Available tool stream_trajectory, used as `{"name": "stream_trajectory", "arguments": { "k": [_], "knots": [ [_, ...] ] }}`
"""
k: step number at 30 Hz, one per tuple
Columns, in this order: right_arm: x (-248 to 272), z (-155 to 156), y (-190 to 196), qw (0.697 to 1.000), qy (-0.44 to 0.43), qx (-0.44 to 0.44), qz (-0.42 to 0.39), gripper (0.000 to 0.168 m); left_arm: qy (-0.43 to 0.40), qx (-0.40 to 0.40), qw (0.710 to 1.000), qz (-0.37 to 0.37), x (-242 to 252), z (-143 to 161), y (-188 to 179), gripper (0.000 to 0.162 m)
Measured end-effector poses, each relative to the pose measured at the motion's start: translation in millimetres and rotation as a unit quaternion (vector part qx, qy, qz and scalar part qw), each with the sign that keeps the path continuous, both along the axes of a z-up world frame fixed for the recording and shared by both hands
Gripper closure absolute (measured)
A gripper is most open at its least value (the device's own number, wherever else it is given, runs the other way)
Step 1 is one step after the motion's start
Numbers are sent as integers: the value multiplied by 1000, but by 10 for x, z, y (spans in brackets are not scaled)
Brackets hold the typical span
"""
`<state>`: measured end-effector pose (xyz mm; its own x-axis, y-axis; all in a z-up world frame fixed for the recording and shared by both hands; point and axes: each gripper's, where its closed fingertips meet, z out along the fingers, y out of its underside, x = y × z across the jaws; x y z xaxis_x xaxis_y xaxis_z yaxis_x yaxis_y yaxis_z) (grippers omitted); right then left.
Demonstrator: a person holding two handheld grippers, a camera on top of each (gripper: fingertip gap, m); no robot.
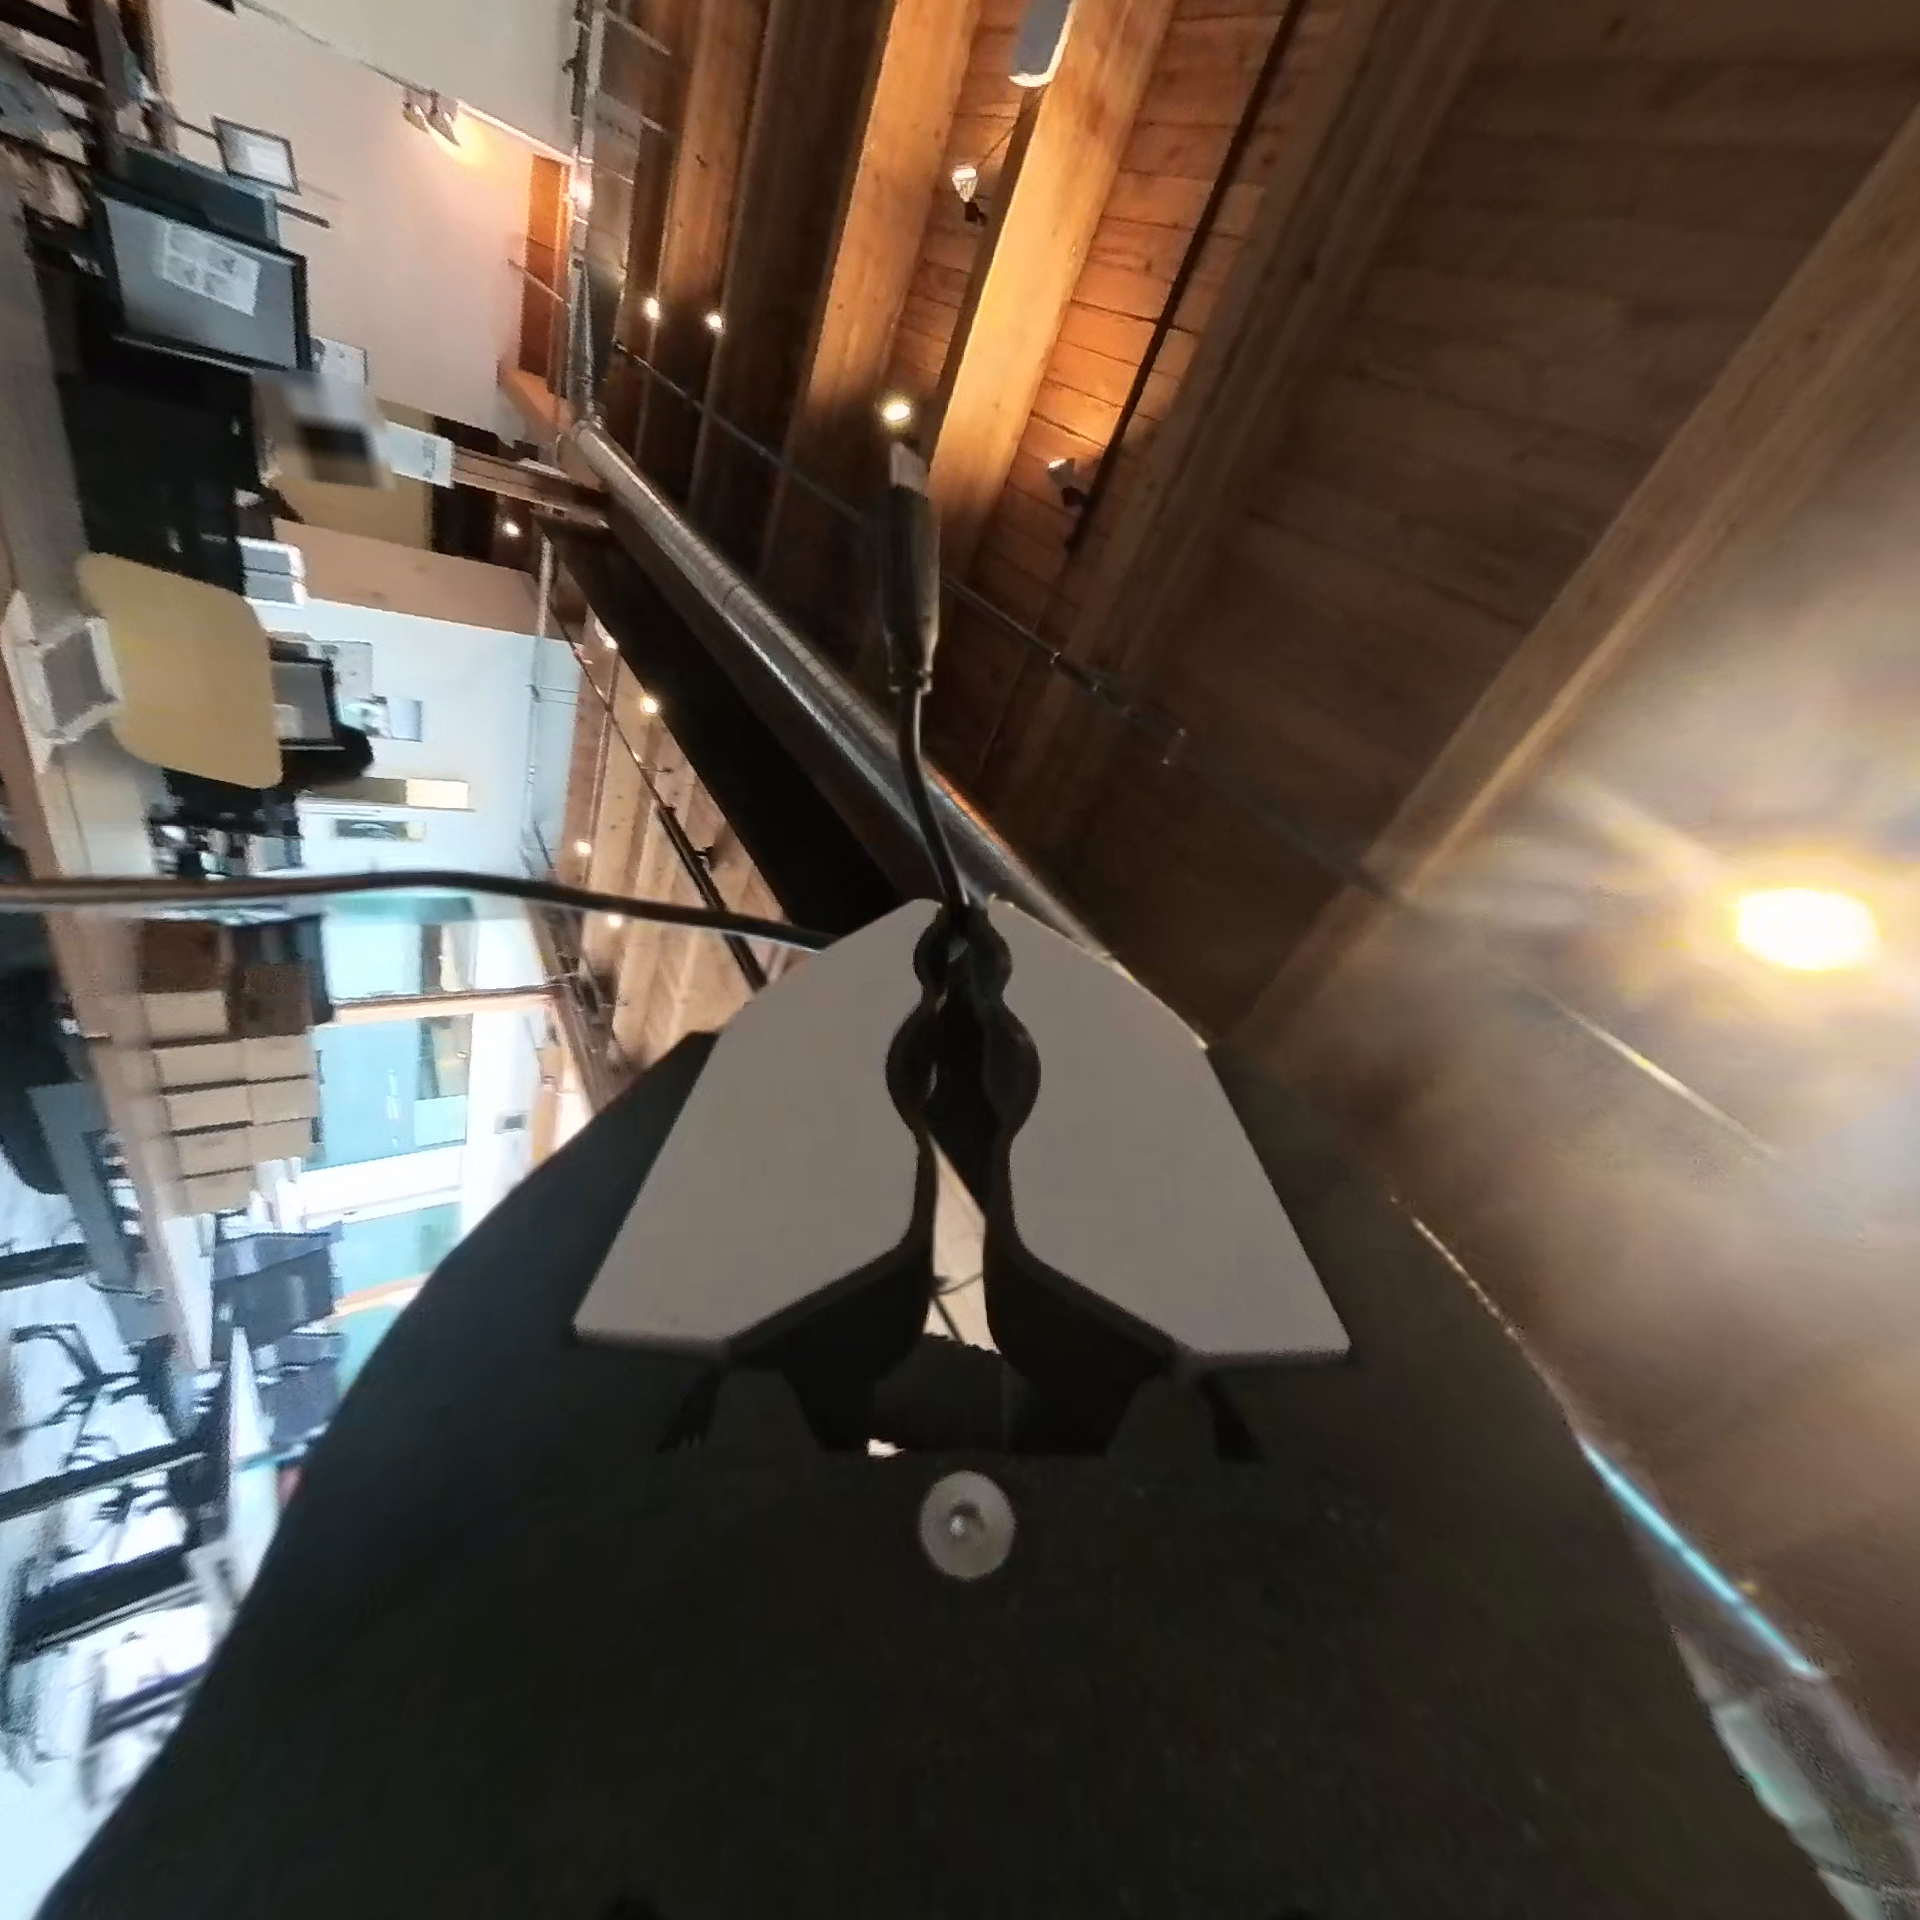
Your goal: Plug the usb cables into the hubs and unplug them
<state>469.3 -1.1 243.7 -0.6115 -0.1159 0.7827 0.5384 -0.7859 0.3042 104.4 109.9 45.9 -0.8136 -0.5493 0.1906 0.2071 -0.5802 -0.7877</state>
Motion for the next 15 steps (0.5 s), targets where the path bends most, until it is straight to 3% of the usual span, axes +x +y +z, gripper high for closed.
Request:
{"name": "stream_trajectory", "arguments": {
  "k": [6,15],
  "knots": [
    [-78,-131,175,999,-11,-37,-9,165,-6,0,1000,4,-25,35,15,153],
    [-566,622,-165,993,23,110,44,166,-13,-6,999,30,-44,75,120,153]
  ]
}}
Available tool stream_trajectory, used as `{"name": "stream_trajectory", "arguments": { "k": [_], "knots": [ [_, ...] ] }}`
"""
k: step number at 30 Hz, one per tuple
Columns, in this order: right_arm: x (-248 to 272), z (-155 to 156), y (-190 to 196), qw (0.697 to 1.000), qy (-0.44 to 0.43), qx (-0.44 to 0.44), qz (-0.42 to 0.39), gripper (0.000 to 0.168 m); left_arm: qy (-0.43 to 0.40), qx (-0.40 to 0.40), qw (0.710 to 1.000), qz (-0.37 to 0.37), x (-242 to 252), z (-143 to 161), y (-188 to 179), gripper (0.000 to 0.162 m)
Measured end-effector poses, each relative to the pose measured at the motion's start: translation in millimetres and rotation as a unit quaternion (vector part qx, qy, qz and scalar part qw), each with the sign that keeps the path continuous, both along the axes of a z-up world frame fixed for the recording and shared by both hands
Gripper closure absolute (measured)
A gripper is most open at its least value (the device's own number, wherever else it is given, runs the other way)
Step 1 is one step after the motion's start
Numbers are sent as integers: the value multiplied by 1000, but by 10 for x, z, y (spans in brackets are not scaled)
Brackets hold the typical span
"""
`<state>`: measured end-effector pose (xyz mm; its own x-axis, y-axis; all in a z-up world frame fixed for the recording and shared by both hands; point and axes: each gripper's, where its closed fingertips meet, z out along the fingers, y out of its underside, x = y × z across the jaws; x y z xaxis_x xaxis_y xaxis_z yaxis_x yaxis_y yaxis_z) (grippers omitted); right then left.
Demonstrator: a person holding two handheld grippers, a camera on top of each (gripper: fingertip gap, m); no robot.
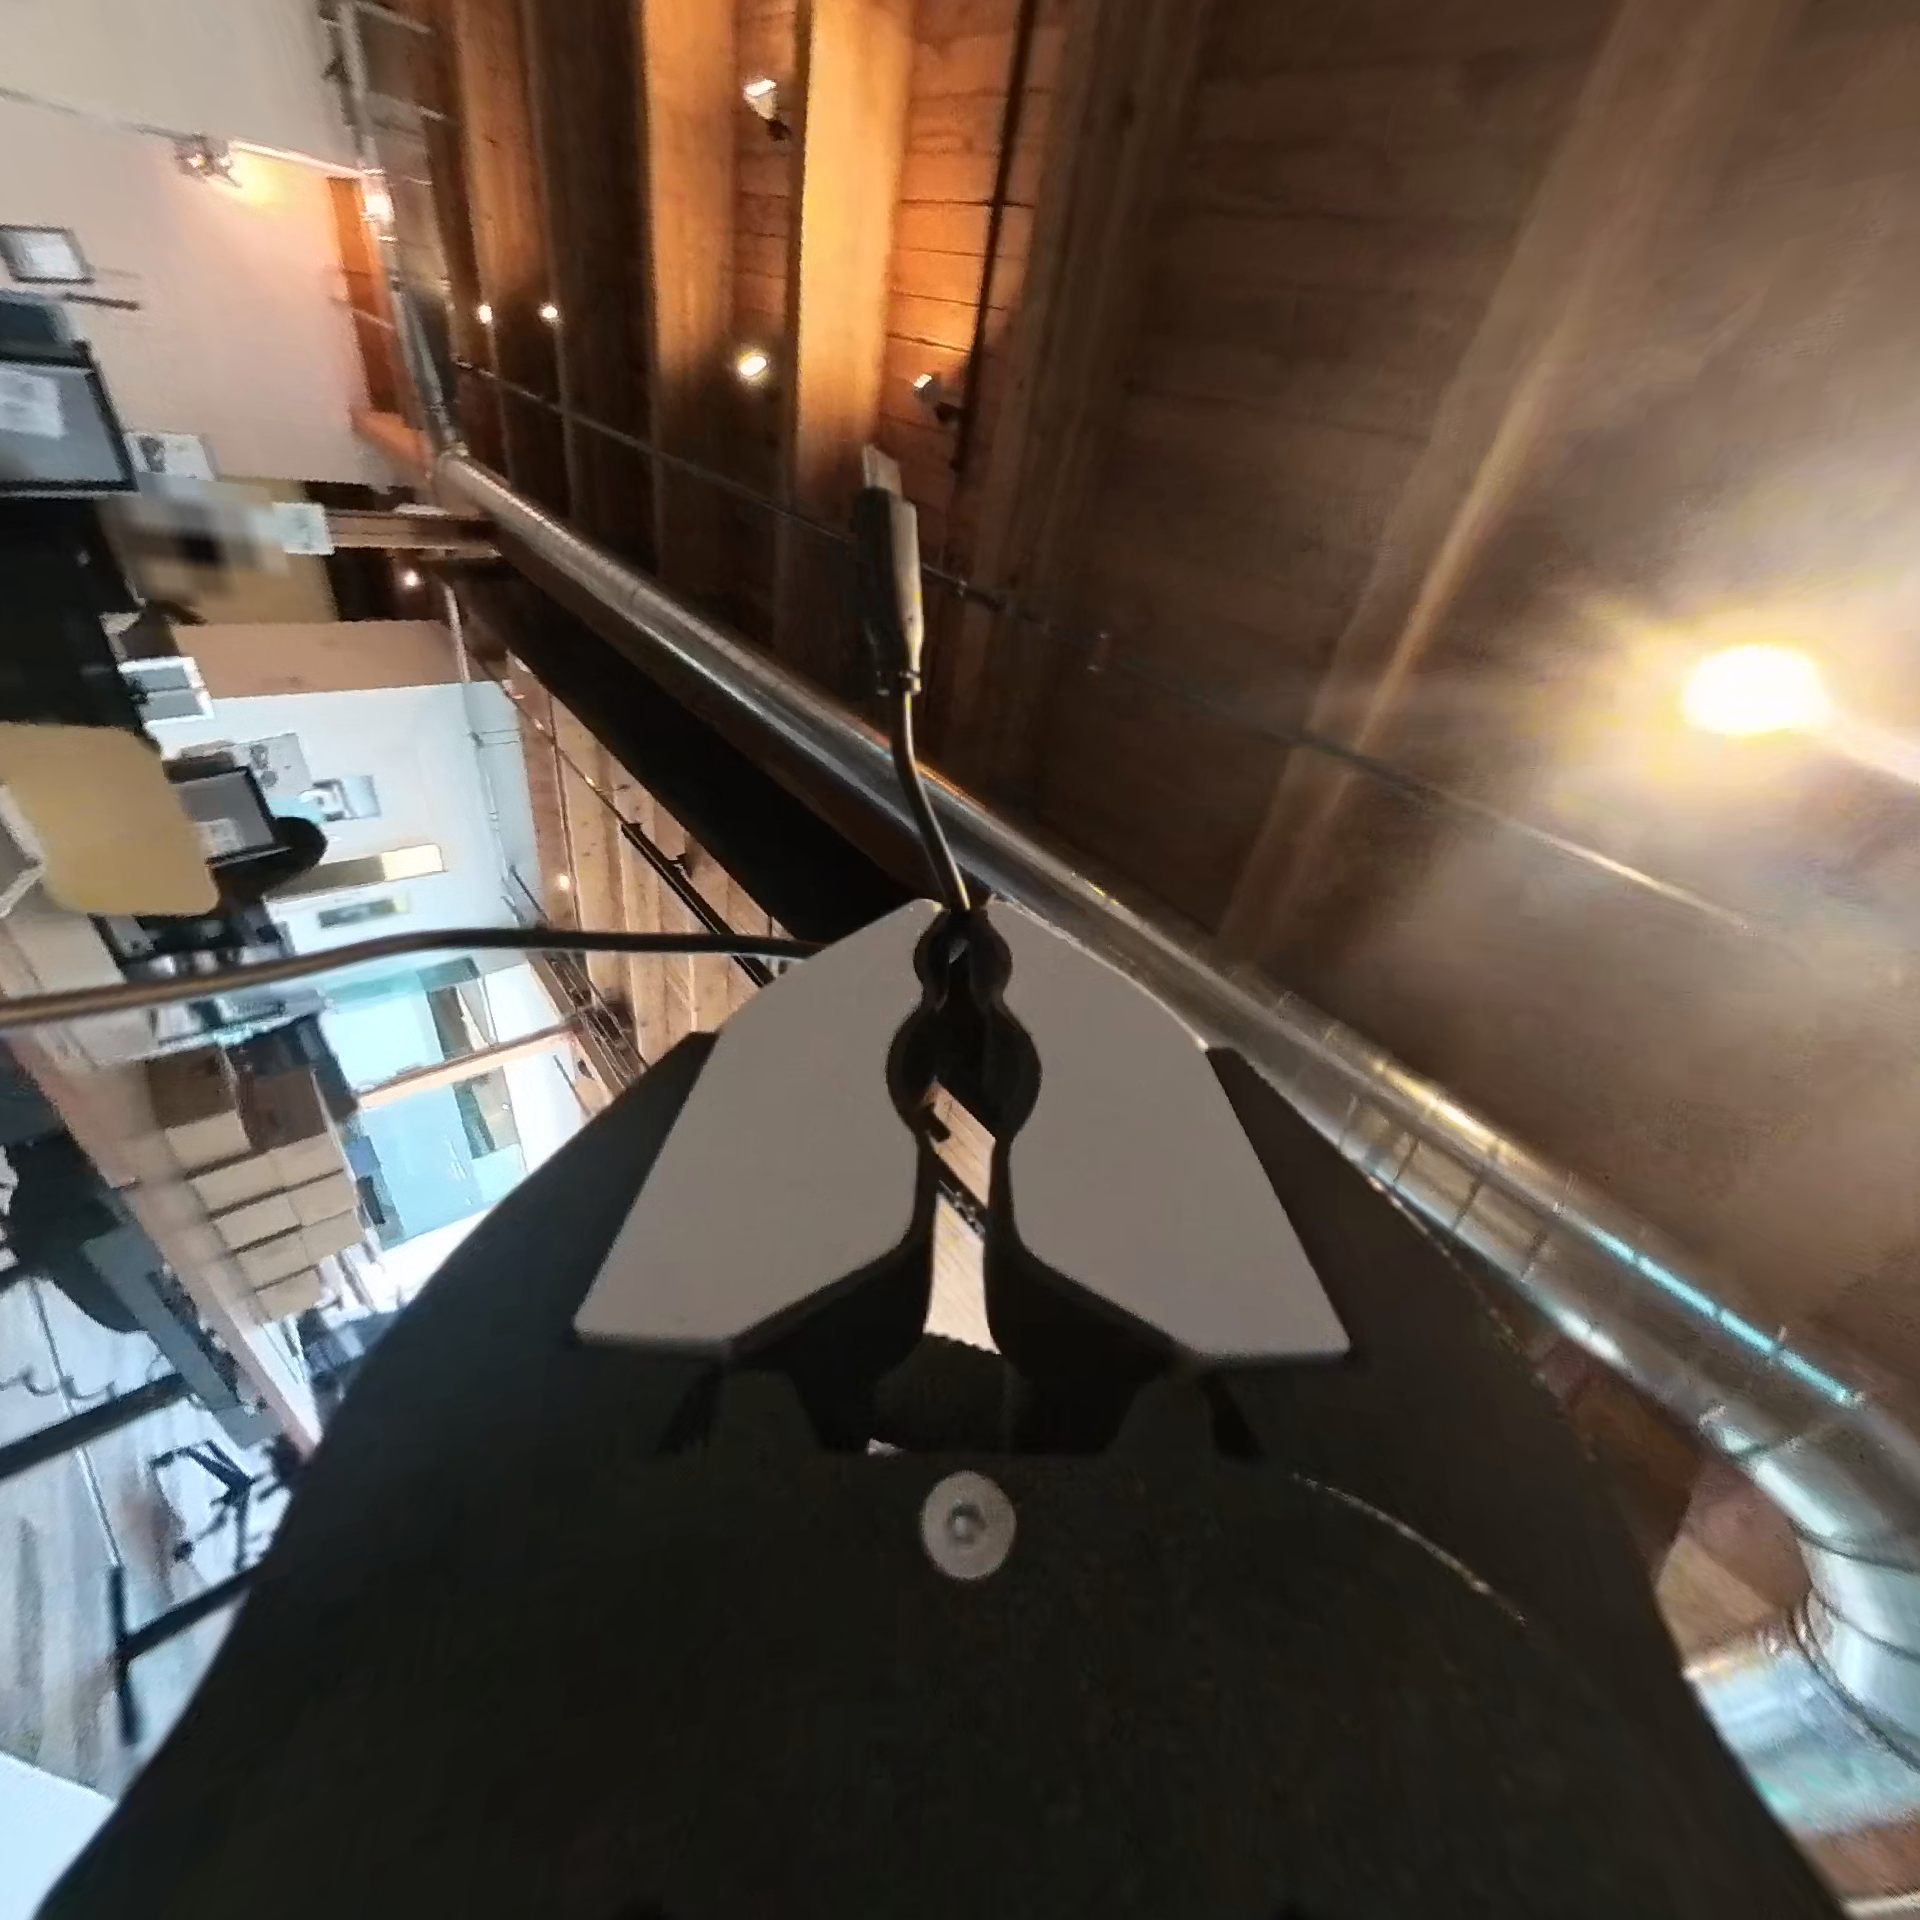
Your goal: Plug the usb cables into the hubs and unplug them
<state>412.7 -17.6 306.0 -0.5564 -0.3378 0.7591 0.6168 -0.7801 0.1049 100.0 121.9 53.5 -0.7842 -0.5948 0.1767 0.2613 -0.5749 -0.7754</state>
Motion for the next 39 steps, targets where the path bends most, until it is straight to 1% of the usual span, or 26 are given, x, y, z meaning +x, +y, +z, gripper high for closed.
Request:
{"name": "stream_trajectory", "arguments": {
  "k": [2,5,7,9,12,15,18,22,25,28,30,32,34,37,39],
  "knots": [
    [-178,206,-113,999,8,30,21,166,-2,0,1000,8,-11,16,25,153],
    [-431,378,-208,996,39,45,63,165,-6,1,1000,22,-30,47,69,153],
    [-610,389,-204,993,76,32,91,166,-9,-1,999,33,-46,72,108,153],
    [-844,292,-141,986,107,-2,128,165,-11,-2,999,46,-63,100,161,153],
    [-1210,-63,14,966,165,-71,186,165,-13,-4,997,71,-89,133,262,153],
    [-1538,-551,184,937,222,-132,236,165,-8,0,995,98,-100,123,377,152],
    [-1811,-1028,372,908,257,-175,282,165,6,5,992,129,-78,62,524,153],
    [-2025,-1561,654,865,304,-202,345,166,30,1,986,165,0,-22,760,153],
    [-2066,-1949,881,826,353,-209,387,166,45,0,980,191,115,-63,938,152],
    [-2027,-2376,1084,790,406,-205,411,166,57,3,976,211,272,-124,1092,152],
    [-1985,-2654,1198,773,432,-201,418,165,60,9,974,220,380,-192,1169,153],
    [-1949,-2903,1304,771,438,-207,414,165,57,10,973,224,455,-263,1215,153],
    [-1893,-3104,1404,781,431,-213,399,165,58,3,975,216,488,-350,1214,152],
    [-1889,-3328,1513,779,435,-213,399,165,72,-6,977,202,471,-514,1155,153],
    [-1860,-3430,1562,784,431,-209,395,166,80,-12,979,190,439,-588,1097,153]
  ]
}}
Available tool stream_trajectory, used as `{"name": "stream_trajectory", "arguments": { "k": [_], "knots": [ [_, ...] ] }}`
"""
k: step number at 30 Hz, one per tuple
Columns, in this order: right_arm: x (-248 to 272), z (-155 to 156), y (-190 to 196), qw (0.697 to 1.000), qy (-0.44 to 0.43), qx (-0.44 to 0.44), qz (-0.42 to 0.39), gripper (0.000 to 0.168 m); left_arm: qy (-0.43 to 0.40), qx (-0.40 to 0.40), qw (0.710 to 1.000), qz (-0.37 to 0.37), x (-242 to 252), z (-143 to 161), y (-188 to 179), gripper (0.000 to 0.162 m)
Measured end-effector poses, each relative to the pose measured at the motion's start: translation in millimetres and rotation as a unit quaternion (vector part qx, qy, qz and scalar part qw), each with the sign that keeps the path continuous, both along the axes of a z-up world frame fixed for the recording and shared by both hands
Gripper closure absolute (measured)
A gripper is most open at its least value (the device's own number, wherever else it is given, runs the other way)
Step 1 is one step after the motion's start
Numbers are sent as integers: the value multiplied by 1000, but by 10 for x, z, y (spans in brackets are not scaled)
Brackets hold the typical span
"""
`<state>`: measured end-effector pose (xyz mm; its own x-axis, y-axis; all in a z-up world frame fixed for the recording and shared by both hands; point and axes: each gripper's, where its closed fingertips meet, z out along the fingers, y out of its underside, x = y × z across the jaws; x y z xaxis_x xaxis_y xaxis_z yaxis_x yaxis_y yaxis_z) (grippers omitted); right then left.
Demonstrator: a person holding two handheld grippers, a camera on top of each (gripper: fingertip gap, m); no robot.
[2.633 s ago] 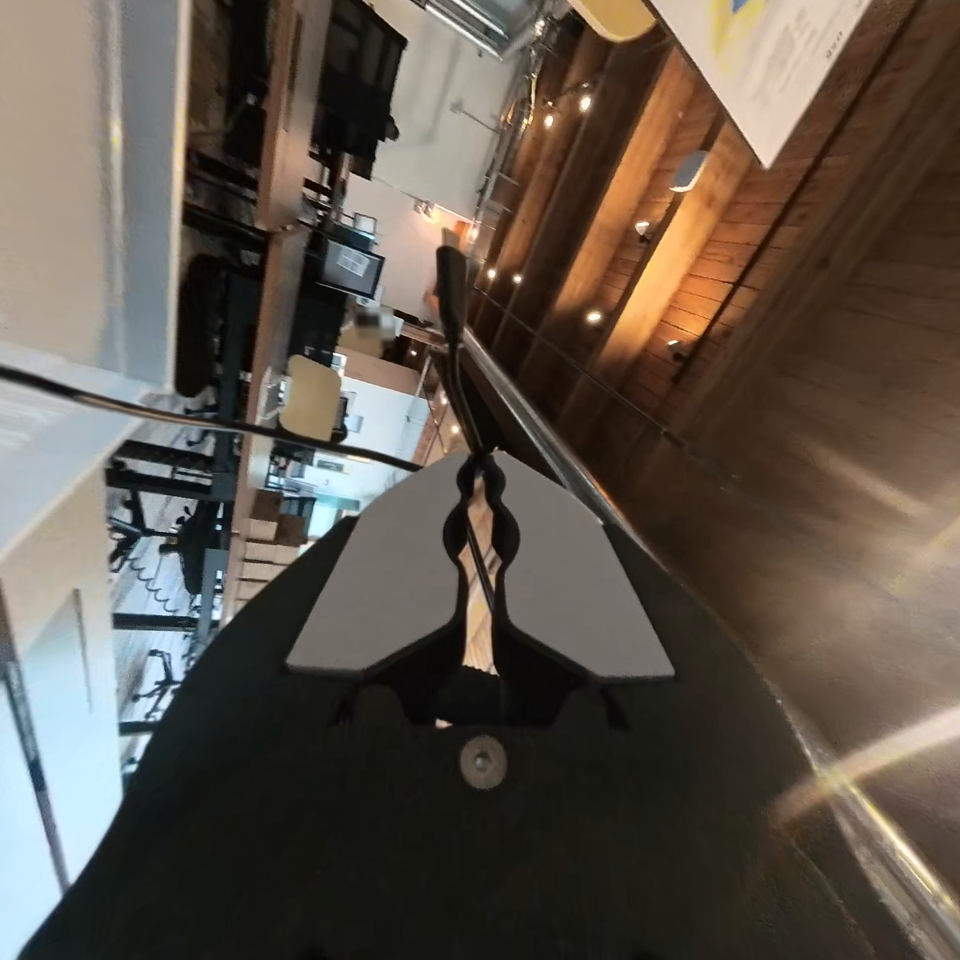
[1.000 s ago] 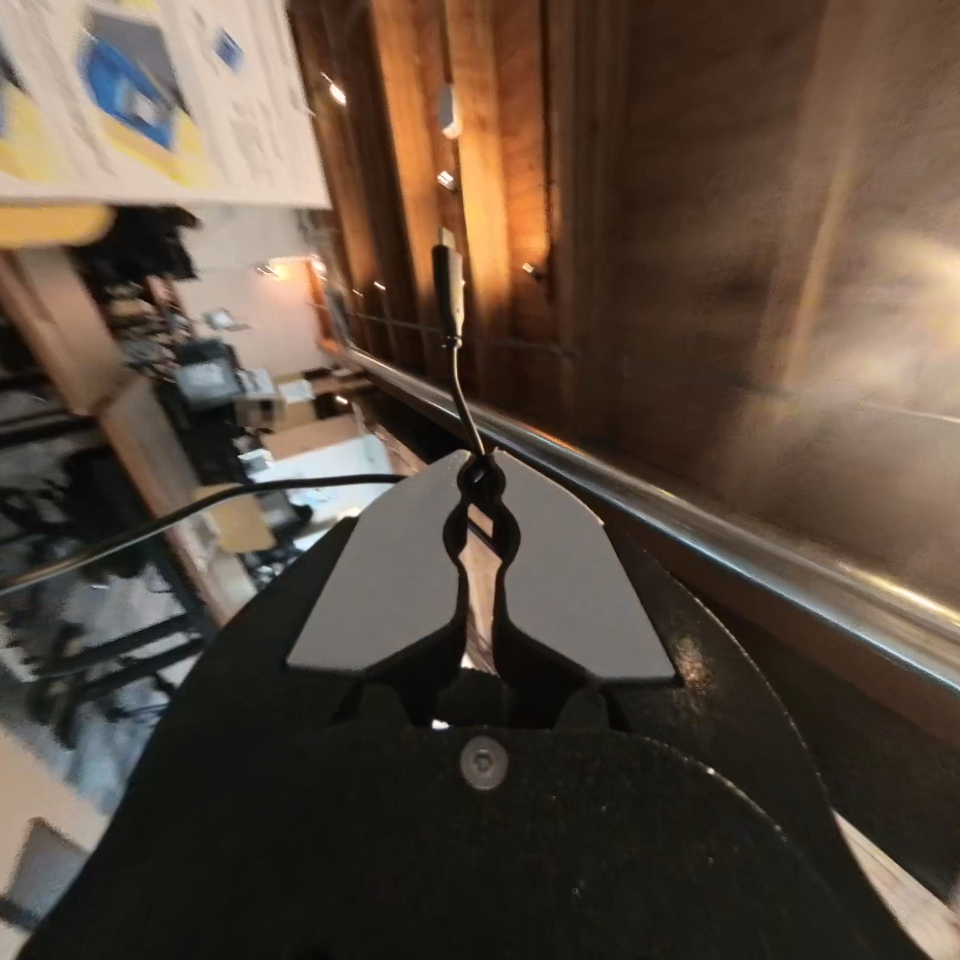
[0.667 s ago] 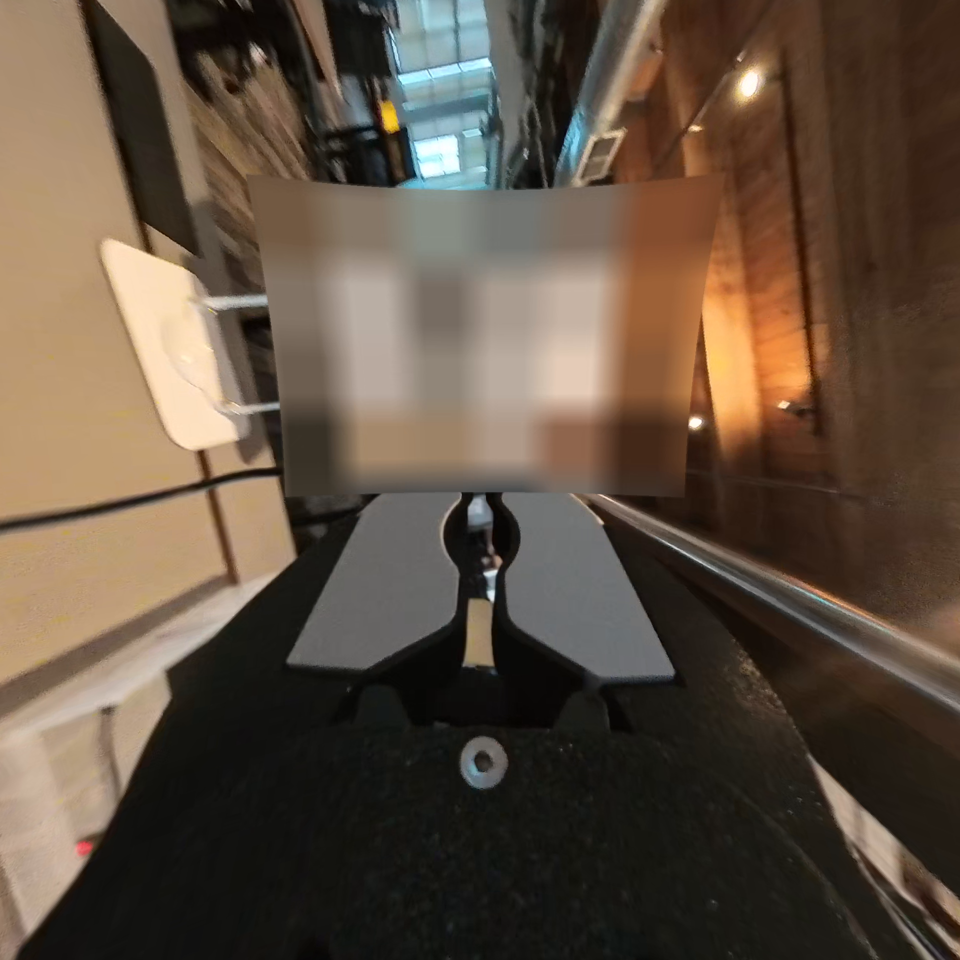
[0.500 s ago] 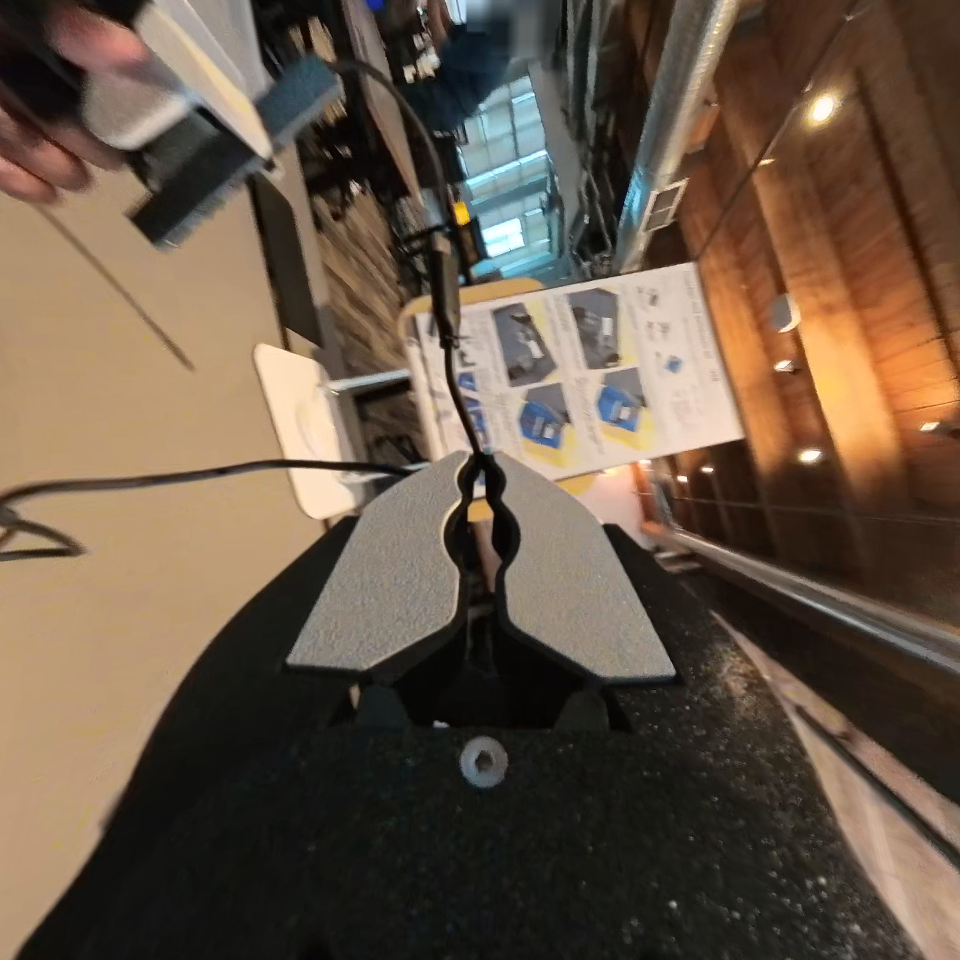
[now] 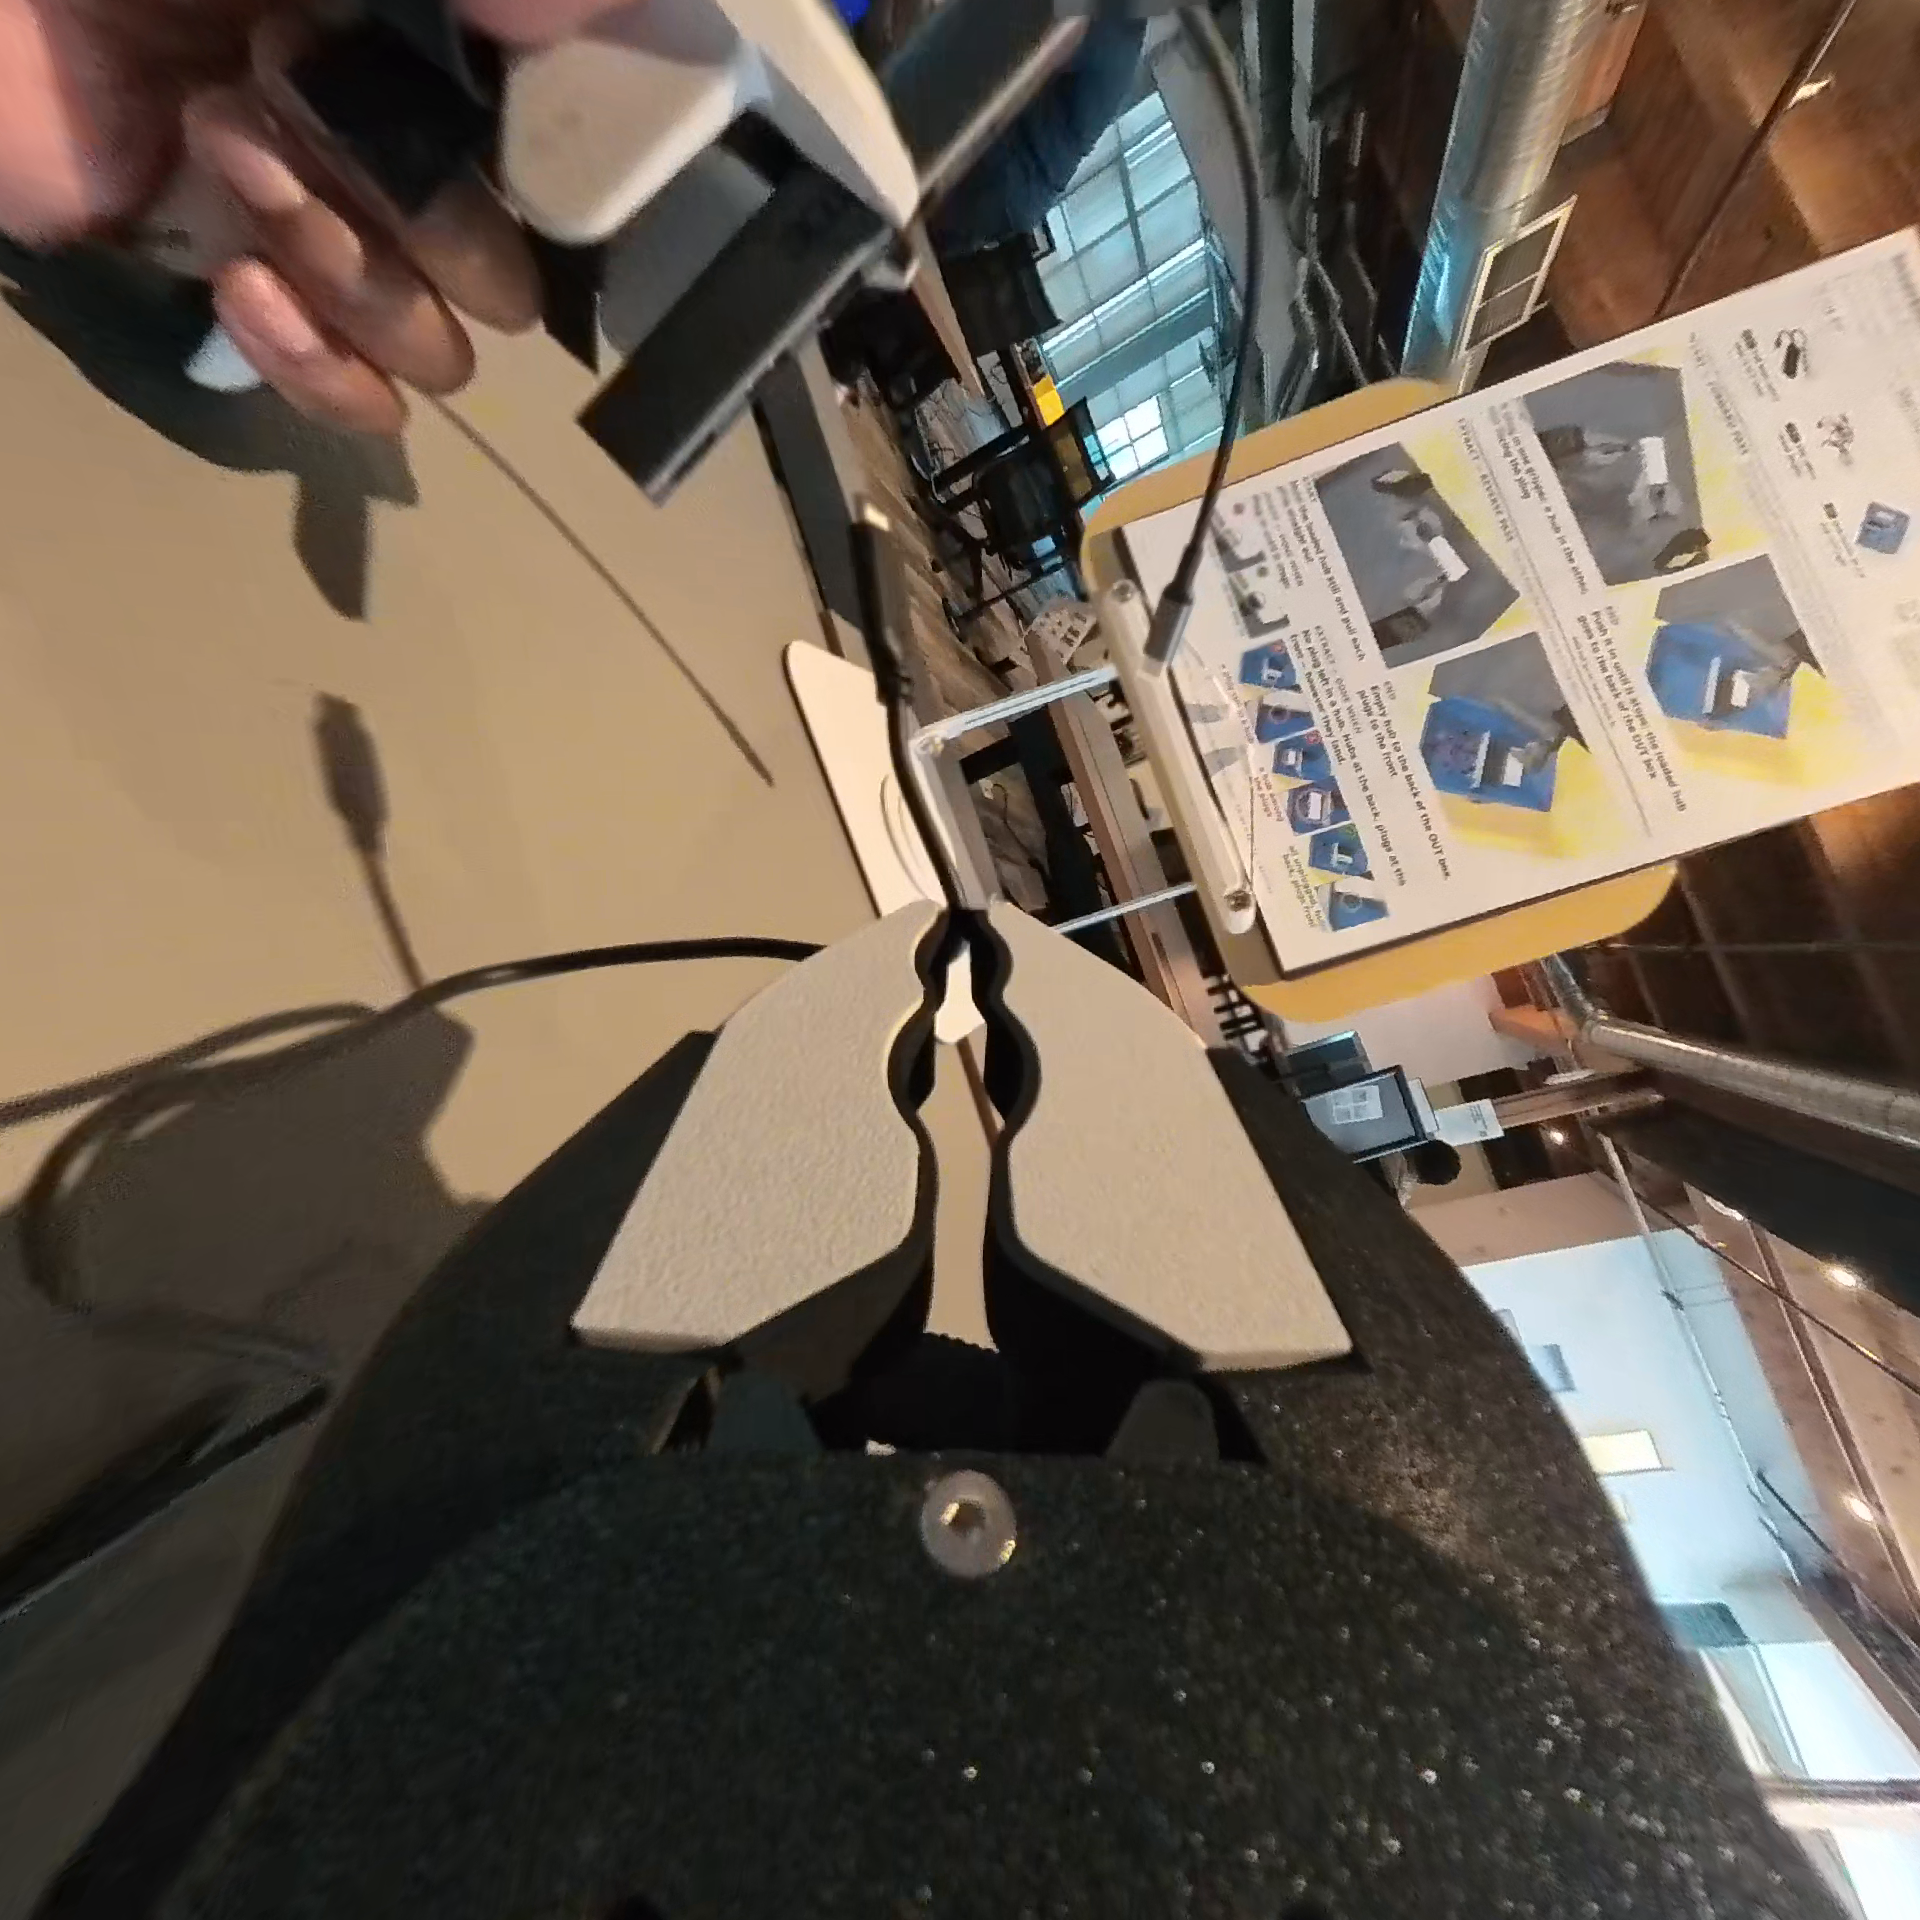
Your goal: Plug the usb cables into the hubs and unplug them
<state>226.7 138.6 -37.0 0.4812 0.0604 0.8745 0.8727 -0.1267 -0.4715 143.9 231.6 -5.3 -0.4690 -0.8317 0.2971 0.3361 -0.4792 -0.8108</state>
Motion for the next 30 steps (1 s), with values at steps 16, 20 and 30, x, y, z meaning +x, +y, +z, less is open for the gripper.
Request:
{"name": "stream_trajectory", "arguments": {
  "k": [16,20,30],
  "knots": [
    [13,-727,86,988,65,-142,10,165,69,-3,997,-38,49,-63,-95,153],
    [-117,-927,91,976,58,-210,23,165,75,-30,995,-59,12,24,-73,153],
    [-204,-1149,130,959,86,-265,47,165,126,12,991,-49,53,-67,-82,153]
  ]
}}
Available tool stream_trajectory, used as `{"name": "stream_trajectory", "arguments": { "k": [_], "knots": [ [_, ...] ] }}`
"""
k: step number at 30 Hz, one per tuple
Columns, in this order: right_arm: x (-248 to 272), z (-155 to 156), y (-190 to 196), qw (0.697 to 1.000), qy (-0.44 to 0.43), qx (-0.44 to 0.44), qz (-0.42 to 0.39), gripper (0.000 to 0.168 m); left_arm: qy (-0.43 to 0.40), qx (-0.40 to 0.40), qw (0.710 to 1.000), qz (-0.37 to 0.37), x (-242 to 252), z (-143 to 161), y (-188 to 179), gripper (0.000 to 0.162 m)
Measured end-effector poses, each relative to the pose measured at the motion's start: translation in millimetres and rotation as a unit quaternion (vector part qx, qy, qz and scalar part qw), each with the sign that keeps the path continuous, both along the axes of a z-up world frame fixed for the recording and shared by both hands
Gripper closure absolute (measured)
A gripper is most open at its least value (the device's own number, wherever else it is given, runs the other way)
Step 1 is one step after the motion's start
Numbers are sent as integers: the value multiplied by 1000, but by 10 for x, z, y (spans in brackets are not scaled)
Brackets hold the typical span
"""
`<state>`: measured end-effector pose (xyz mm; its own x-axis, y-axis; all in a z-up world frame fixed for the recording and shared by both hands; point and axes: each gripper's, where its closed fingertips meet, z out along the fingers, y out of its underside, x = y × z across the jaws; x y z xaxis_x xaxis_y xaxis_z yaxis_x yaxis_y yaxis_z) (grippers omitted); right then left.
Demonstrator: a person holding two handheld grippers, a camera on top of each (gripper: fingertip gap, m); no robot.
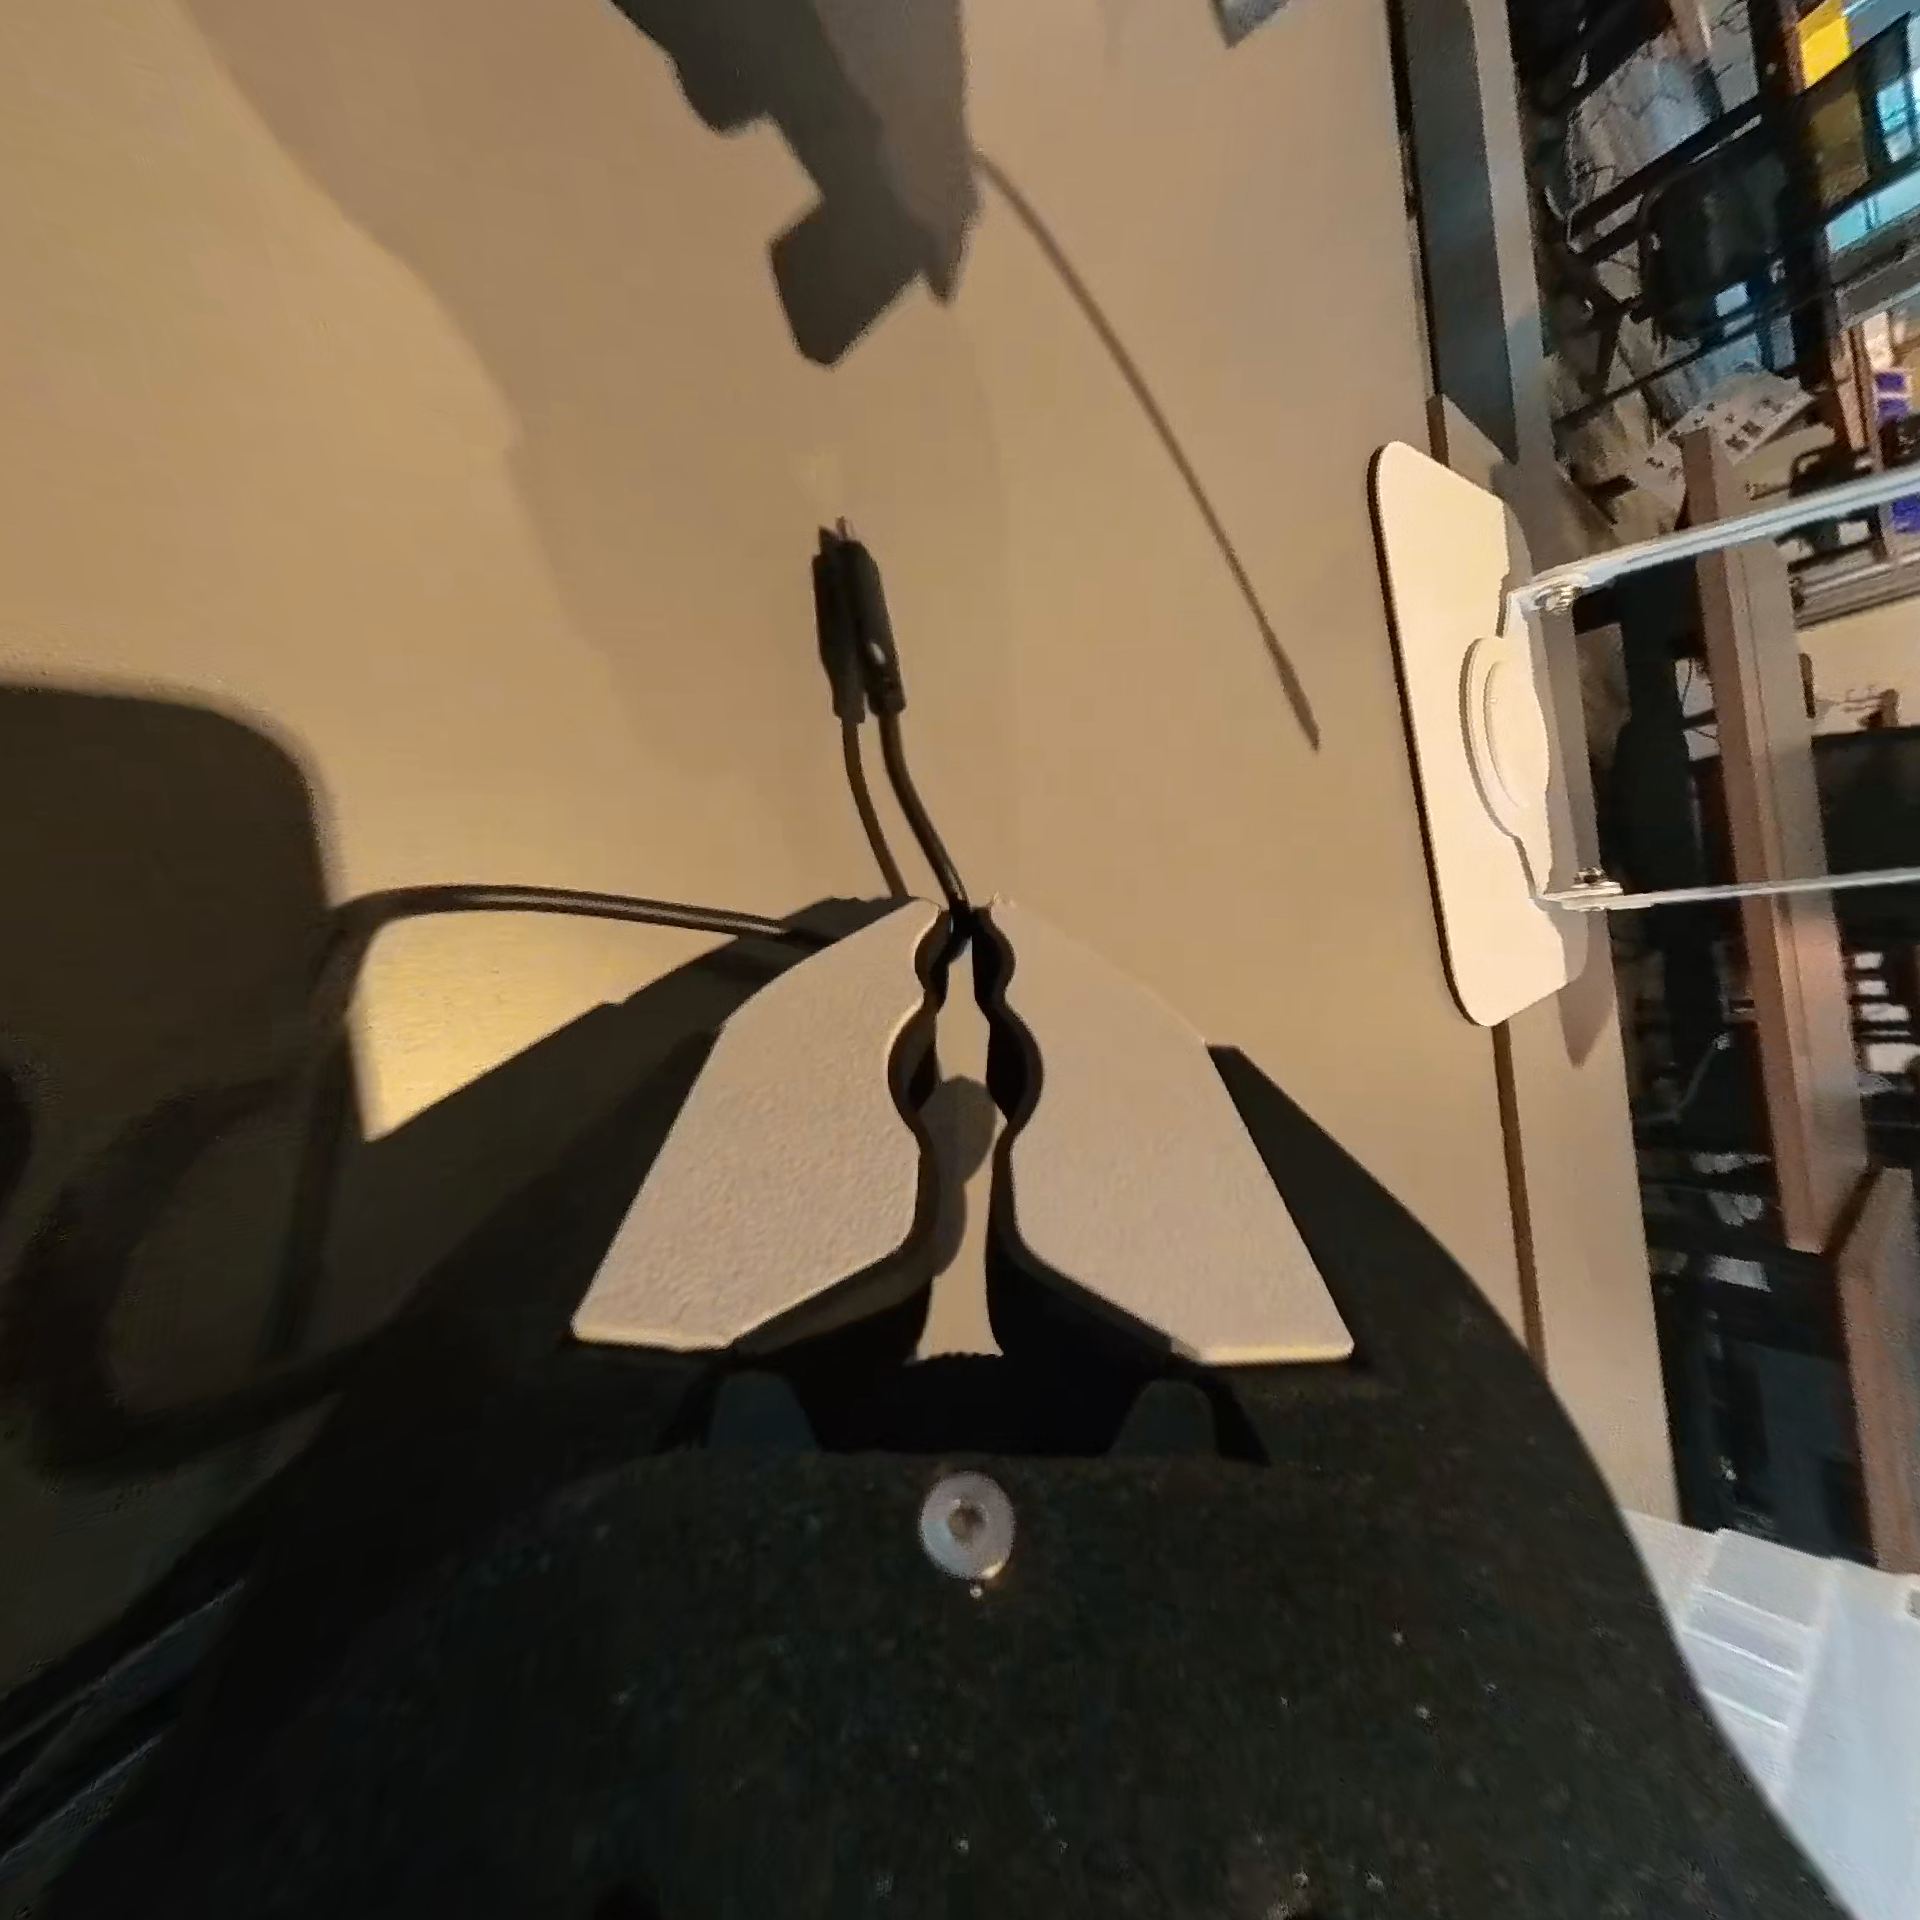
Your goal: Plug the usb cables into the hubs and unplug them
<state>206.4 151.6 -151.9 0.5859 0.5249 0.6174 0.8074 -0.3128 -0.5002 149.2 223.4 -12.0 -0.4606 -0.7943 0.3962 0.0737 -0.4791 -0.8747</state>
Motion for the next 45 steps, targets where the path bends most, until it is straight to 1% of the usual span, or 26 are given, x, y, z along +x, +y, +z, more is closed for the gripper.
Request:
{"name": "stream_trajectory", "arguments": {
  "k": [4,8,15,21,28,34,40,45],
  "knots": [
    [1,32,7,999,45,15,4,157,4,0,1000,-2,9,-25,-1,153],
    [-15,83,-14,994,108,20,10,147,7,1,1000,-8,21,-52,-28,152],
    [8,189,-21,986,162,34,5,137,5,-1,1000,-14,42,-103,-67,152],
    [86,365,-2,969,236,67,-1,135,2,-12,1000,-16,63,-155,-75,153],
    [111,372,40,966,249,63,-12,130,-5,-15,1000,-12,43,-144,-34,153],
    [91,470,62,953,293,72,-10,128,-10,-26,1000,-12,20,-126,-2,153],
    [92,774,78,936,333,116,-16,128,-17,-40,999,-16,7,-102,-4,153],
    [44,875,152,935,321,151,-30,128,-22,-40,999,-18,-2,-94,-36,153]
  ]
}}
